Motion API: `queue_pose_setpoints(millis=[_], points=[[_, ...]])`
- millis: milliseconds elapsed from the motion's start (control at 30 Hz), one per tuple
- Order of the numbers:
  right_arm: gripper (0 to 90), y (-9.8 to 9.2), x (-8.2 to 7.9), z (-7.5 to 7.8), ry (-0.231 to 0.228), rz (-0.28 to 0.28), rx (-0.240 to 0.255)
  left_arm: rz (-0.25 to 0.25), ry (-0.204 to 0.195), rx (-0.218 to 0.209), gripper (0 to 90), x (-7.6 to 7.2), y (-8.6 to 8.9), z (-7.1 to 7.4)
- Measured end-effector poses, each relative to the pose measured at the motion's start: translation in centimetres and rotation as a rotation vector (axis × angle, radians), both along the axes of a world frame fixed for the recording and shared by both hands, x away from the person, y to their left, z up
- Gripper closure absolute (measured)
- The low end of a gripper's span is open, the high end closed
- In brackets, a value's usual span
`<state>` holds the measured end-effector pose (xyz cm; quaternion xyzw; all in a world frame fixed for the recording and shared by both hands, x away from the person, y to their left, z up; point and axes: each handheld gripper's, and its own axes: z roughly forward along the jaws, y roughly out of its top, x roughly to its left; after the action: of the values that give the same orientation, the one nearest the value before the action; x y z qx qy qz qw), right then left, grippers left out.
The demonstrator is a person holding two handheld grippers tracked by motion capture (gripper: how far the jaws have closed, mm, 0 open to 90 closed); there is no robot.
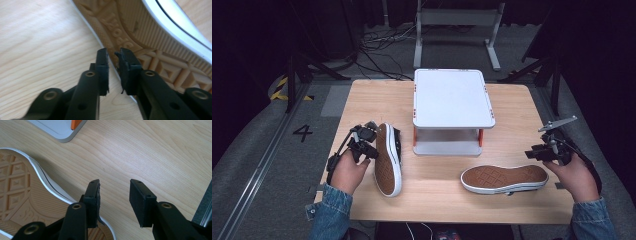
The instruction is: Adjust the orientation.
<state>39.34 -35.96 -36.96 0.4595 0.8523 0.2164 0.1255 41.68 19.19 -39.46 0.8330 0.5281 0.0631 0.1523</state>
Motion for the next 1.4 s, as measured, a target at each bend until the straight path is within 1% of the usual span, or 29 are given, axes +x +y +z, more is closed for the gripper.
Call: queue_pose_setpoints(millis=[33,67,100,133,167,200,233,267,300,333,367,400,433,467,533,600,667,700,767,867,1033,1067,1100,1133,1167,1267,1333,1367,1400], points=[[61.2,0.0,0.0,0.0,-0.002,-0.001,0.001,0.008,-0.020,-0.015,70.7,-0.1,0.2,0.5],[61.0,0.0,-0.1,0.0,-0.002,-0.003,-0.001,0.017,-0.057,-0.044,68.9,-0.3,0.3,1.3],[60.9,-0.1,-0.1,-0.1,-0.002,-0.005,0.000,0.015,-0.077,-0.056,66.8,-0.3,0.2,1.7],[60.9,-0.1,-0.2,-0.1,-0.002,-0.006,0.000,0.001,-0.099,-0.078,64.0,-0.4,0.0,2.3],[60.8,-0.2,-0.3,-0.2,-0.001,-0.009,-0.005,0.002,-0.107,-0.092,59.5,-0.4,-0.3,2.6],[60.7,-0.2,-0.3,-0.2,0.001,-0.010,-0.003,0.002,-0.107,-0.092,57.8,-0.4,-0.3,2.6],[60.6,-0.3,-0.5,-0.3,0.003,-0.016,-0.004,-0.017,-0.114,-0.077,56.3,-0.1,-1.4,2.8],[60.6,-0.3,-0.5,-0.3,0.003,-0.016,-0.004,-0.017,-0.114,-0.077,55.5,-0.1,-1.4,2.8],[60.8,-0.4,-0.6,-0.3,0.006,-0.021,-0.006,-0.004,-0.119,-0.010,55.5,0.2,-2.0,2.7],[60.9,-0.6,-0.7,-0.4,0.011,-0.025,-0.006,0.001,-0.114,0.034,54.7,0.5,-2.4,2.4],[60.9,-0.7,-0.9,-0.4,0.014,-0.030,-0.006,-0.006,-0.080,0.020,53.4,1.1,-2.7,1.9],[60.8,-0.9,-1.0,-0.4,0.013,-0.036,-0.006,-0.014,-0.051,-0.017,51.4,1.4,-2.8,1.6],[60.6,-1.1,-1.2,-0.4,0.011,-0.042,-0.003,-0.023,-0.036,-0.038,50.4,1.6,-3.0,1.3],[60.5,-1.3,-1.3,-0.4,0.009,-0.046,-0.005,-0.028,-0.033,-0.039,50.4,1.7,-3.1,1.2],[60.2,-1.6,-1.4,-0.4,0.007,-0.056,-0.002,-0.021,-0.032,-0.032,51.1,1.9,-3.1,1.2],[60.0,-1.7,-1.5,-0.4,0.007,-0.058,-0.001,-0.002,-0.027,-0.037,52.6,2.0,-2.9,1.2],[59.8,-1.5,-1.4,-0.4,0.008,-0.054,-0.005,0.003,-0.034,-0.031,53.4,1.9,-2.6,1.3],[59.7,-1.4,-1.4,-0.4,0.013,-0.052,-0.003,0.017,-0.043,-0.014,53.8,1.8,-2.3,1.4],[59.4,-1.2,-1.3,-0.4,0.010,-0.042,-0.006,0.030,-0.051,-0.002,54.9,1.6,-1.6,1.6],[59.3,-0.9,-1.1,-0.3,0.004,-0.034,-0.003,0.078,-0.053,-0.007,55.0,1.4,-0.1,1.7],[59.0,-0.5,-0.6,-0.2,0.002,-0.020,-0.004,0.137,-0.045,-0.019,55.8,1.0,2.4,1.6],[58.9,-0.3,-0.5,-0.3,0.000,-0.018,-0.002,0.154,-0.041,-0.030,55.9,0.9,3.2,1.5],[58.9,-0.3,-0.5,-0.3,0.000,-0.018,-0.002,0.154,-0.041,-0.030,55.7,0.9,3.2,1.5],[58.8,0.0,-0.3,-0.3,0.000,-0.012,-0.003,0.177,-0.037,-0.028,55.8,0.8,4.0,1.4],[58.8,0.0,-0.3,-0.3,0.000,-0.012,-0.003,0.177,-0.037,-0.028,55.9,0.8,4.0,1.4],[58.8,0.1,-0.2,-0.2,-0.003,-0.006,-0.002,0.205,-0.023,0.002,57.5,0.6,5.1,1.0],[58.8,0.1,-0.1,-0.1,-0.005,-0.004,-0.001,0.234,-0.005,0.015,58.7,0.5,5.8,0.6],[58.8,0.2,0.0,-0.1,-0.005,-0.001,-0.001,0.249,0.005,0.015,58.6,0.6,6.5,0.3],[58.8,0.2,0.0,-0.1,-0.006,-0.002,0.002,0.277,0.027,-0.001,58.5,0.5,7.5,0.0]])
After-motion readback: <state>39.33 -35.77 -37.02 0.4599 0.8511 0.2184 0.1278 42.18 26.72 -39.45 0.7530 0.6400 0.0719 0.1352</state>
